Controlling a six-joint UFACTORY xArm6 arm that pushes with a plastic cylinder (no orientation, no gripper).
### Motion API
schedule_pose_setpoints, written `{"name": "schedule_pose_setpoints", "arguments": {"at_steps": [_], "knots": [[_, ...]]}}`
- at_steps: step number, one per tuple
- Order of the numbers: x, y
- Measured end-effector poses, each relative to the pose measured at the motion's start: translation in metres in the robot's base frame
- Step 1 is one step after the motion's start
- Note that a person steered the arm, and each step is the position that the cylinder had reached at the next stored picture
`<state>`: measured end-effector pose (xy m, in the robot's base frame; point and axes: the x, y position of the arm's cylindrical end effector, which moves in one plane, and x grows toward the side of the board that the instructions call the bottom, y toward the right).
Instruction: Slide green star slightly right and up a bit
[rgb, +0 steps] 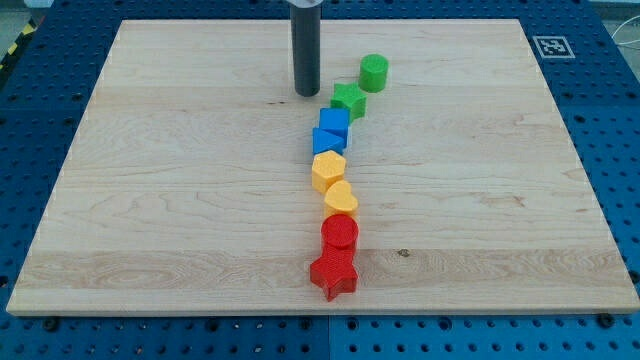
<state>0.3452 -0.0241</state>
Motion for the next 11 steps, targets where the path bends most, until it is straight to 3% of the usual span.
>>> {"name": "schedule_pose_setpoints", "arguments": {"at_steps": [6, 9, 11], "knots": [[0.022, 0.062], [0.078, 0.07], [0.067, 0.102]]}}
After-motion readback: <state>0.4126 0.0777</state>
